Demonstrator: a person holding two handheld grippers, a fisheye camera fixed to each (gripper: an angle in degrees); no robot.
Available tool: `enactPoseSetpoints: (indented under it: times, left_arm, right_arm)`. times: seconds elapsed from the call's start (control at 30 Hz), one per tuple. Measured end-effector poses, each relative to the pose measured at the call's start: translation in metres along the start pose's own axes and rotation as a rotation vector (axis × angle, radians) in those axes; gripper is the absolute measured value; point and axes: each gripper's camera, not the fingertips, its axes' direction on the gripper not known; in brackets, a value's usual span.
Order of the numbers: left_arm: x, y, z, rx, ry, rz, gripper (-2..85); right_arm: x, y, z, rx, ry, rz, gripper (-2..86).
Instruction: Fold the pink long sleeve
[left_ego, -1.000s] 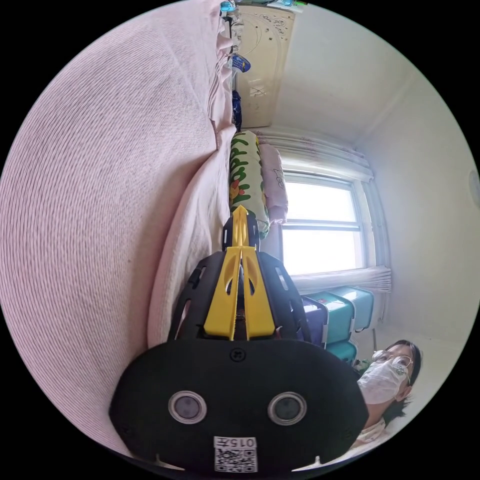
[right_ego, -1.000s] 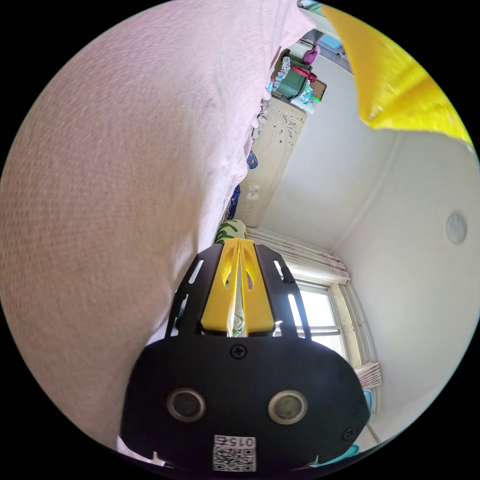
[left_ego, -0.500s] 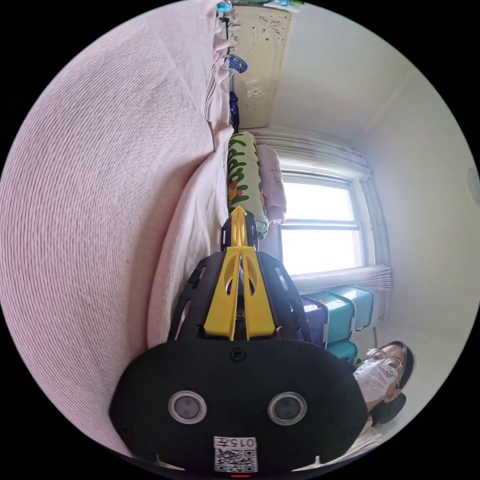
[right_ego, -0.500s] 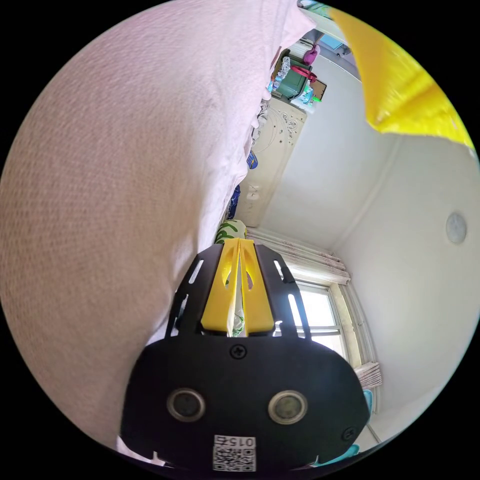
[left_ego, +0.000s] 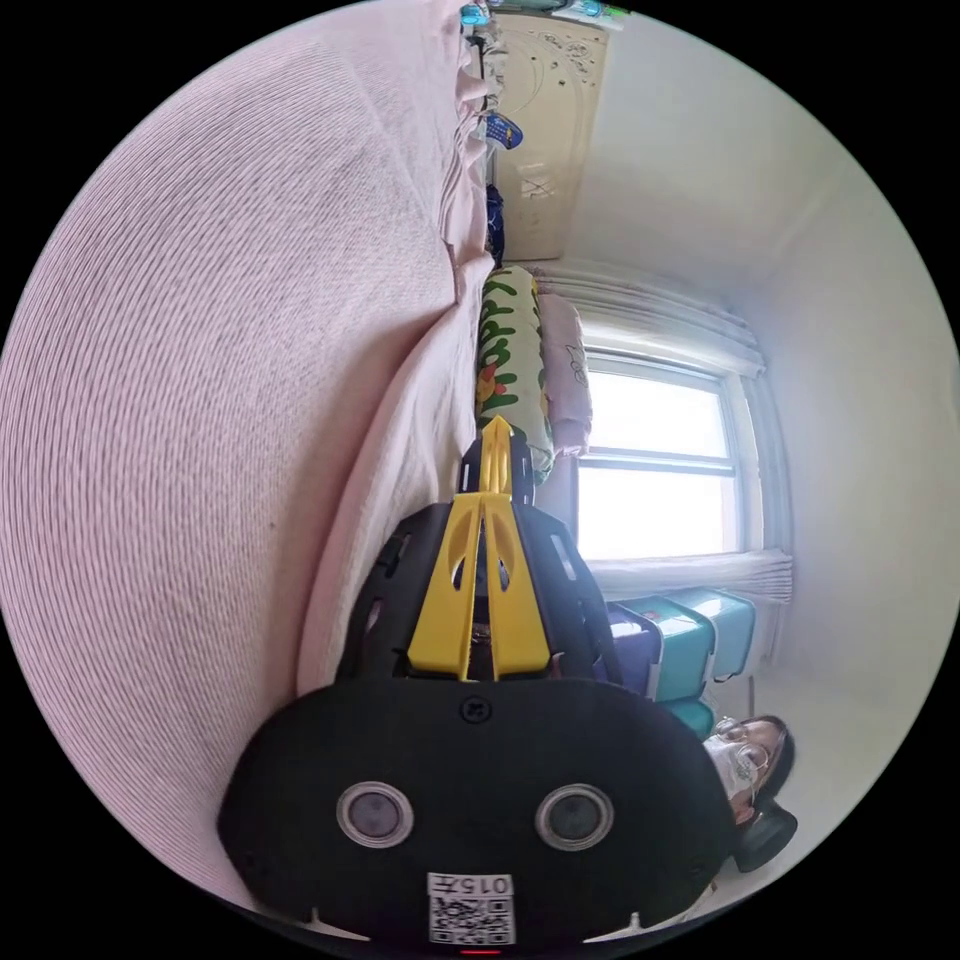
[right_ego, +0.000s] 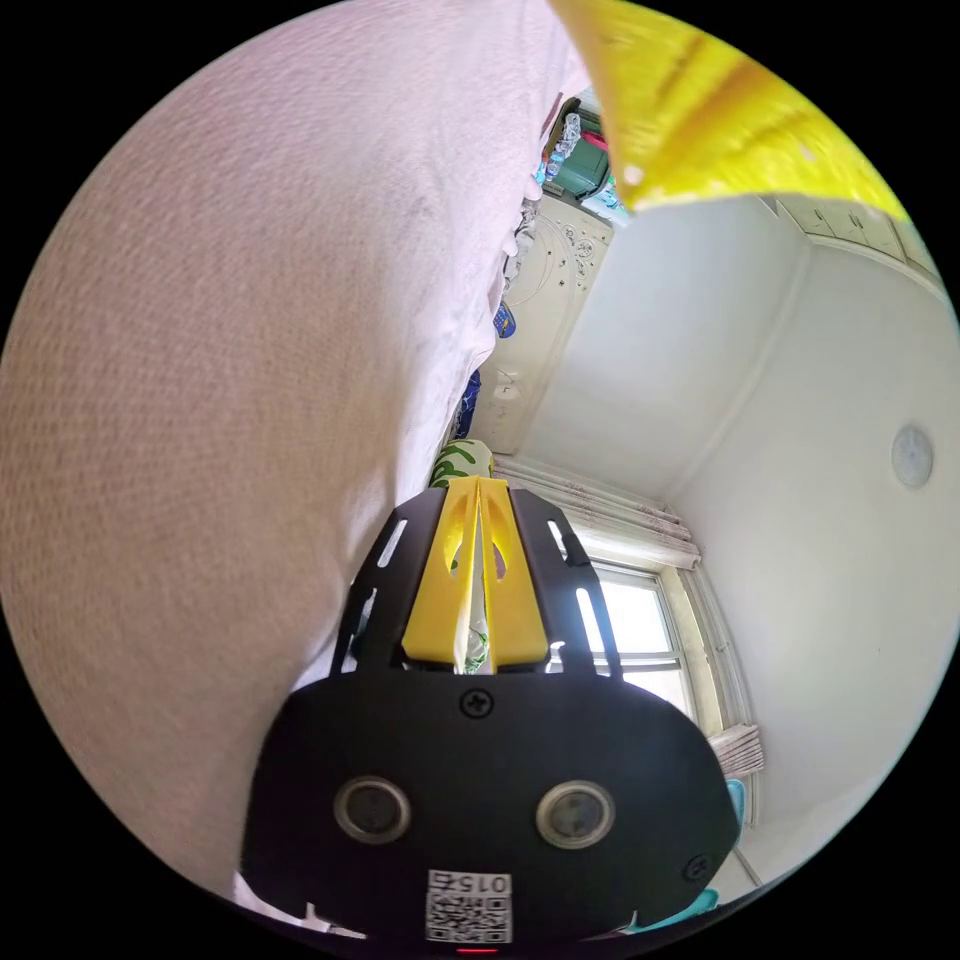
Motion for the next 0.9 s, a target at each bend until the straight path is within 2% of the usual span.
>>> enactPoseSetpoints:
  times: [0.17, 0.33, 0.4, 0.47, 0.53, 0.6, 0.63, 0.7, 0.77, 0.8, 0.83, 0.87, 0.9]
  left_arm:
    - [-0.018, 0.002, -0.015, -0.007, 0.051, -0.152, -0.8]
    - [-0.021, 0.015, -0.029, 0.000, 0.027, -0.133, -0.7]
    - [-0.021, 0.021, -0.036, 0.013, 0.069, -0.098, -0.8]
    - [-0.010, 0.035, -0.052, 0.065, 0.327, 0.037, -0.9]
    - [0.019, 0.048, -0.073, 0.084, 0.374, 0.194, -0.9]
    - [0.060, 0.068, -0.110, 0.153, 0.295, 0.396, -0.9]
    - [0.089, 0.088, -0.144, 0.247, 0.210, 0.541, -0.9]
    - [0.140, 0.130, -0.202, 0.422, -0.064, 0.782, -0.8]
    - [0.193, 0.197, -0.268, 0.737, -0.555, 0.995, -0.6]
    - [0.199, 0.212, -0.284, 0.830, -0.651, 1.000, -0.5]
    - [0.202, 0.238, -0.315, 1.024, -0.790, 0.995, -0.3]
    - [0.198, 0.259, -0.348, 1.219, -0.822, 0.997, 0.3]
    - [0.196, 0.262, -0.365, 1.262, -0.827, 0.979, 0.7]
  right_arm:
    - [0.058, -0.032, -0.010, 0.000, -0.002, 0.003, -1.0]
    - [0.117, -0.058, -0.017, 0.005, -0.007, 0.004, -1.0]
    - [0.140, -0.067, -0.018, 0.007, -0.014, 0.002, -1.0]
    - [0.173, -0.078, -0.019, 0.013, -0.024, -0.006, -1.0]
    - [0.198, -0.085, -0.018, 0.020, -0.032, -0.015, -1.0]
    - [0.230, -0.090, -0.020, 0.031, -0.050, 0.029, -1.0]
    - [0.264, -0.081, -0.024, 0.113, -0.125, 0.137, -1.0]
    - [0.335, -0.064, -0.021, 0.125, -0.328, 0.327, -1.0]
    - [0.452, -0.010, -0.009, 0.263, -0.733, 0.665, -1.0]
    - [0.481, 0.009, -0.004, 0.323, -0.855, 0.763, -1.0]
    - [0.524, 0.044, 0.010, 0.472, -1.082, 0.927, -0.9]
    - [0.551, 0.071, 0.029, 0.628, -1.301, 1.053, -0.8]
    - [0.560, 0.081, 0.039, 0.712, -1.407, 1.110, -0.8]
